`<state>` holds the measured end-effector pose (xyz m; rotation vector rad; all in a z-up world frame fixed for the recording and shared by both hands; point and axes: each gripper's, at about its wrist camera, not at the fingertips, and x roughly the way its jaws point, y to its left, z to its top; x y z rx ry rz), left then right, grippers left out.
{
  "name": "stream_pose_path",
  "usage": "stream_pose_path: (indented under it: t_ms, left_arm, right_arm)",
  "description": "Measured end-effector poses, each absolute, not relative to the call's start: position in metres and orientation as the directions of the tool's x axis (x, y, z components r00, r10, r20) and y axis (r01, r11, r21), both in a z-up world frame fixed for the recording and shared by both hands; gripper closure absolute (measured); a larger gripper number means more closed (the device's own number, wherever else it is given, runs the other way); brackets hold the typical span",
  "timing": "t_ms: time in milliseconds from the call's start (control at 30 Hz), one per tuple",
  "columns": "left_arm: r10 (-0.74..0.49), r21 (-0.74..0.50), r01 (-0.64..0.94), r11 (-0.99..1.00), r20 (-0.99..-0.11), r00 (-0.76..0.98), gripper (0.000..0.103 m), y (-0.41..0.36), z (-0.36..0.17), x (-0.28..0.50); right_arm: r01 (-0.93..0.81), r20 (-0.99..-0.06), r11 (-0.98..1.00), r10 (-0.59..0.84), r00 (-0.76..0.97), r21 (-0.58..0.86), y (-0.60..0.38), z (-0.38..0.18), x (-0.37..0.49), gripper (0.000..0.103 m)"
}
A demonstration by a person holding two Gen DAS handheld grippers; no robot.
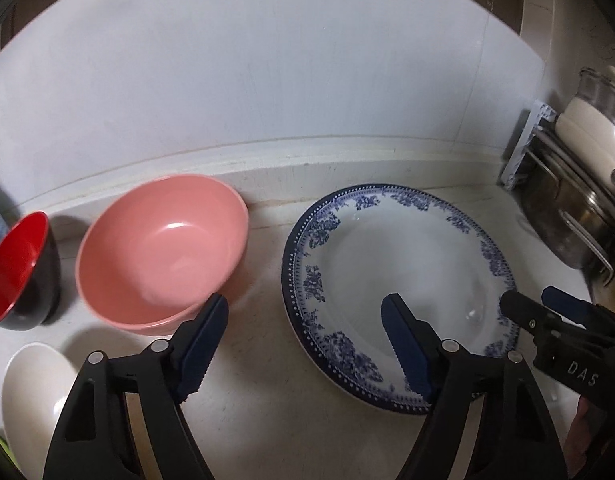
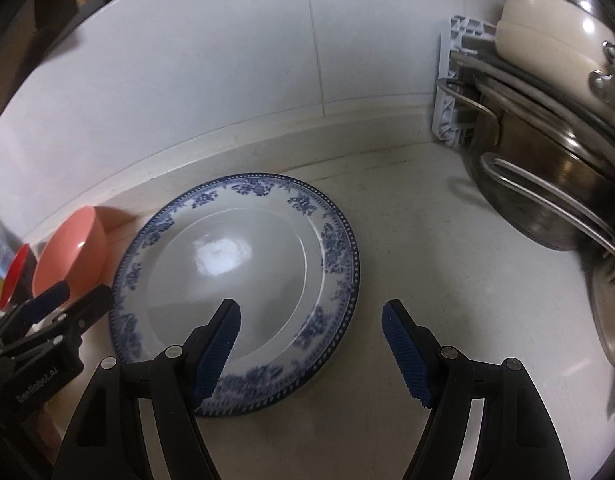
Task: Organize plates and bowls
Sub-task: 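Close both grippers on the small plate's rim, then lift the small blue-and-white plate and carry it toward the green plate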
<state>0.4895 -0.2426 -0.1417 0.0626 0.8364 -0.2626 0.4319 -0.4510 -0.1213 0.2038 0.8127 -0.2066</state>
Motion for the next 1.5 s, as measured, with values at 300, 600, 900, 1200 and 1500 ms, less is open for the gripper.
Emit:
stream_pose_path:
  t_ms: [300, 600, 900, 1200, 1500]
  left_arm:
    - [-0.155, -0.013, 0.229, 0.973, -0.769, 0.620, 0.030, -0.250, -0.159, 0.509]
    - [-0.143, -0.035, 0.193, 0.981, -0.798, 0.586, 0.040, -0.251, -0.170, 0.522]
    - [-0.151, -0.048, 0.192, 0.980, -0.808, 0.570, 0.052, -0.251, -0.173, 0.529]
    - [-0.140, -0.038, 0.186, 0.982, -0.806, 0.576, 0.063, -0.252, -0.172, 0.528]
    - [-0.161, -0.056, 0.199, 0.978, -0.812, 0.562, 0.065, -0.260, -0.171, 0.521]
  right_arm:
    - [0.260, -0.754, 0.963, -0.124, 0.645, 0.065, -0.459, -0.129, 0.456, 0.029]
    - [0.279, -0.782, 0.956, -0.104, 0.614, 0.092, -0.471, -0.142, 0.477, 0.035]
    - [0.263, -0.794, 0.963, -0.120, 0.597, 0.052, -0.472, -0.141, 0.493, 0.049]
    - [0.234, -0.806, 0.972, -0.122, 0.579, 0.021, -0.474, -0.140, 0.500, 0.065]
    - [0.246, -0.805, 0.969, -0.162, 0.571, -0.020, -0.468, -0.132, 0.485, 0.065]
